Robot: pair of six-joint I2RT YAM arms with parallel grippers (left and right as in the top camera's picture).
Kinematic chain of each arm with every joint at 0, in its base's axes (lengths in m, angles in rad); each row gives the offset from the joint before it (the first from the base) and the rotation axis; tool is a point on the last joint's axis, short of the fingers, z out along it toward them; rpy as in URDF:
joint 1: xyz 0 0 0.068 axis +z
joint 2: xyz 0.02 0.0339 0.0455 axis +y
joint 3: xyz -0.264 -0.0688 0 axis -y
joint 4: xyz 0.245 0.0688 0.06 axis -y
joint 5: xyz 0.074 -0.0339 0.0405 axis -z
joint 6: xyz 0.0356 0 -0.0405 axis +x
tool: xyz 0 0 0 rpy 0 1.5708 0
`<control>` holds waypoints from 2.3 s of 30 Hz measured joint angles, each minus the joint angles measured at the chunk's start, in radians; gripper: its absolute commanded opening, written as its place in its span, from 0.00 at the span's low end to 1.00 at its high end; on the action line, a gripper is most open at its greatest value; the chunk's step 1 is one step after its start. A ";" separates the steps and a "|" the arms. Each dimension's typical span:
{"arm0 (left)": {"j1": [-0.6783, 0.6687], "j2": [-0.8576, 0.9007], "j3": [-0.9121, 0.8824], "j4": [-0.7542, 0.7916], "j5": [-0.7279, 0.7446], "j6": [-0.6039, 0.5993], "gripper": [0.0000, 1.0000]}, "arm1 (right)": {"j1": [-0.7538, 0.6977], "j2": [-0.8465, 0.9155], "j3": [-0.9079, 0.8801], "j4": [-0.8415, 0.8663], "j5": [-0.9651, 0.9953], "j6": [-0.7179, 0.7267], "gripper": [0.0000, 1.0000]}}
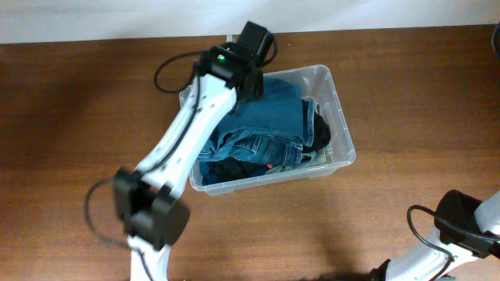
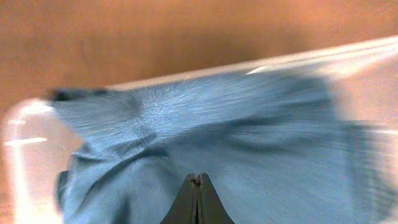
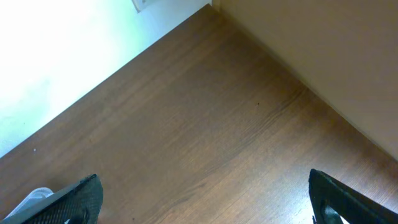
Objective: Pack container
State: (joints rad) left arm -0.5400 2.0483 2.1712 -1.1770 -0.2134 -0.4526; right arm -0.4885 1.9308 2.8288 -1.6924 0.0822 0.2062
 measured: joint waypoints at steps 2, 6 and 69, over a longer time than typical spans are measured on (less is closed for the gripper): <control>-0.011 -0.085 0.021 -0.001 0.002 0.000 0.01 | 0.000 0.000 0.000 0.000 0.000 0.000 0.98; -0.009 -0.187 0.053 -0.035 0.004 -0.003 0.01 | 0.000 0.000 0.000 0.000 0.000 0.000 0.98; -0.041 -0.019 -0.141 -0.154 0.134 -0.047 0.00 | 0.000 0.000 0.000 0.000 0.000 0.000 0.98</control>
State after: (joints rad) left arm -0.5812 2.0289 2.0304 -1.3315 -0.0795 -0.4992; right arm -0.4885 1.9308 2.8288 -1.6924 0.0822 0.2058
